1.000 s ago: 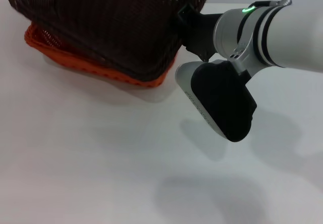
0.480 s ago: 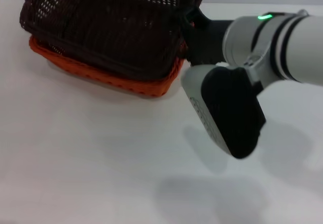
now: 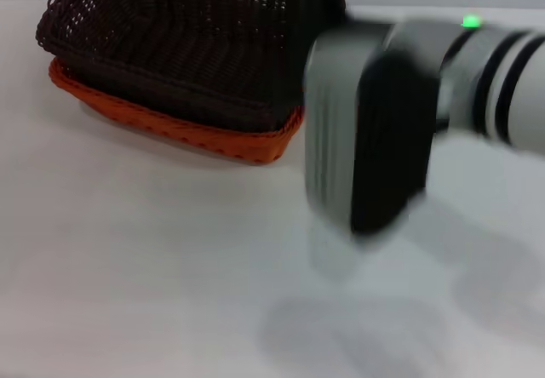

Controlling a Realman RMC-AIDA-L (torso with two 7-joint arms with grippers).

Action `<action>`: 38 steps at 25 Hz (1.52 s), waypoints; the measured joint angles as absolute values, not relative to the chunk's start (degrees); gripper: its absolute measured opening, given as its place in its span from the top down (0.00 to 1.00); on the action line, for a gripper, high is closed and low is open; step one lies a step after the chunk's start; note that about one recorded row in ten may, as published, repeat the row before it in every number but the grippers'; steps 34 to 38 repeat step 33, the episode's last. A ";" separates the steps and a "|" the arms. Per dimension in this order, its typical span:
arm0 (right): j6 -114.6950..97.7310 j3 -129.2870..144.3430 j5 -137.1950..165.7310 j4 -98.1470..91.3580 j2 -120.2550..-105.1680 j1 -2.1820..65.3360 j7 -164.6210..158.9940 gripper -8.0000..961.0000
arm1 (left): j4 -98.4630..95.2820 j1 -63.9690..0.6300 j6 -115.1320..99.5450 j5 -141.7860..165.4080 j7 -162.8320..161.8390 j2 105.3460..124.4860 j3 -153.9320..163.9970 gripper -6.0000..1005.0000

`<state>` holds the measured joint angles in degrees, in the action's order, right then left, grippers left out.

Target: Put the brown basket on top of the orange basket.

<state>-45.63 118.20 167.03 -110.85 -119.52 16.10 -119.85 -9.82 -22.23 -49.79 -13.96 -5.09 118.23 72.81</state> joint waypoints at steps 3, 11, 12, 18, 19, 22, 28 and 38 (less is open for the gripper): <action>-34.02 111.83 167.12 -105.88 -119.39 13.57 -136.26 0.15 | -10.15 -21.68 -51.30 -14.18 -5.09 118.28 72.39 0.23; 14.73 100.65 146.39 -82.22 -119.12 -3.21 -166.59 0.15 | -10.21 -19.95 -58.39 -14.57 -5.92 118.56 68.18 0.23; 24.14 101.50 141.45 -75.64 -119.17 -4.21 -166.78 0.15 | -10.28 -19.72 -59.06 -14.55 -6.34 118.56 68.14 0.23; 68.53 112.14 123.77 -42.83 -119.44 1.84 -169.88 0.15 | -9.89 -19.26 -61.21 -14.55 -9.96 118.57 66.64 0.23; 73.05 114.19 120.41 -39.74 -119.45 3.03 -169.93 0.15 | -9.88 -19.25 -61.58 -14.58 -10.13 118.57 66.18 0.23; 79.31 117.97 114.48 -35.86 -119.29 4.62 -169.92 0.15 | -9.76 -19.04 -62.45 -14.58 -10.15 118.57 65.79 0.23; 77.99 118.87 113.61 -34.80 -119.43 4.75 -169.72 0.15 | -9.46 -18.38 -63.89 -14.59 -10.17 118.63 65.50 0.23; 76.27 119.07 113.38 -34.08 -119.51 4.91 -169.57 0.15 | -8.29 -18.36 -63.91 -14.59 -9.75 118.63 65.47 0.23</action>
